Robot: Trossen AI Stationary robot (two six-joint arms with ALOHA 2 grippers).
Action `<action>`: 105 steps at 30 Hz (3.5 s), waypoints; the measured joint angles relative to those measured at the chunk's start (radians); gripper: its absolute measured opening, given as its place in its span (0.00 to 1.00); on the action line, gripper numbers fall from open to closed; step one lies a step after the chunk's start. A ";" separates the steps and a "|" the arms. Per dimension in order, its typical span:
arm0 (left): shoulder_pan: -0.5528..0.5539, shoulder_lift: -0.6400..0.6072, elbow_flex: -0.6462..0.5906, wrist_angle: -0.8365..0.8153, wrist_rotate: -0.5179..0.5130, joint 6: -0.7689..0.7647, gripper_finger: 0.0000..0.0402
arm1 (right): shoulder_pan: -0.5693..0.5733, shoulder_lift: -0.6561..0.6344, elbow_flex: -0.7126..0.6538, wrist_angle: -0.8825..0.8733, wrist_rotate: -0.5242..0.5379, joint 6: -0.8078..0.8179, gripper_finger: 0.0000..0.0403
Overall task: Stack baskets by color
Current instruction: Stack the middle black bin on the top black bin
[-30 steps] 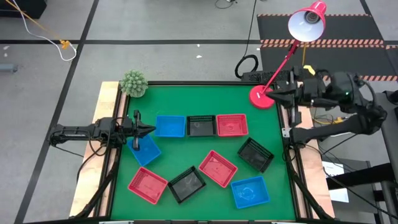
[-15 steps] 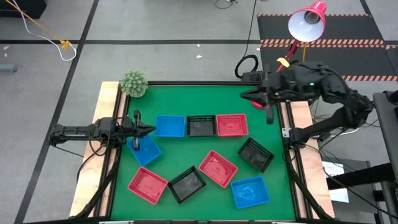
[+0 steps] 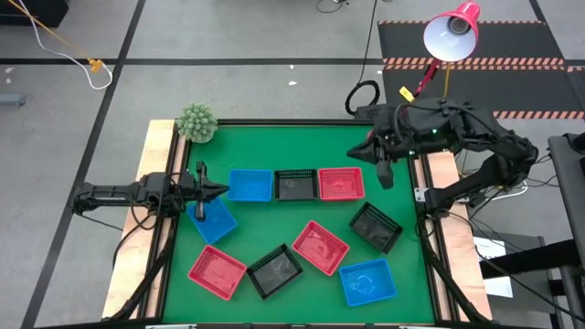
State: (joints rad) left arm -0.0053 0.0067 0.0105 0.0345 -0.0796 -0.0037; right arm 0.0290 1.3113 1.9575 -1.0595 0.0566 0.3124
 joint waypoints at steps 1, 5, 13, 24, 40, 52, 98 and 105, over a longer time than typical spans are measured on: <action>0.000 0.000 0.000 0.000 0.000 0.000 0.04 | 0.007 0.000 0.000 -0.008 0.000 0.015 0.00; 0.000 0.000 0.000 0.000 0.000 -0.007 0.04 | 0.035 0.000 0.000 -0.036 0.000 0.050 0.00; -0.005 0.000 -0.001 0.046 -0.005 -0.070 0.04 | 0.054 0.000 0.000 -0.050 0.026 0.064 0.00; -0.024 0.044 0.209 -0.004 -0.059 -0.057 0.01 | 0.054 0.000 0.000 -0.052 0.026 -0.038 0.00; -0.024 0.565 0.958 -0.342 -0.081 -0.046 0.00 | 0.054 0.000 0.000 -0.052 0.022 -0.064 0.00; -0.025 0.941 1.506 -0.744 -0.079 -0.061 0.00 | 0.054 0.000 0.000 -0.052 0.021 -0.064 0.00; -0.395 1.361 1.684 -0.969 -0.233 -0.481 0.01 | 0.154 -0.126 -0.488 -0.359 -0.075 0.483 0.00; -0.395 1.361 1.684 -0.973 -0.243 -0.474 0.01 | 0.154 -0.219 -0.703 -0.360 -0.087 0.571 0.00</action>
State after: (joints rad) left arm -0.4000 1.3674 1.6947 -0.9387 -0.3224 -0.4778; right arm 0.1833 1.0920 1.2541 -1.4193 -0.0303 0.8831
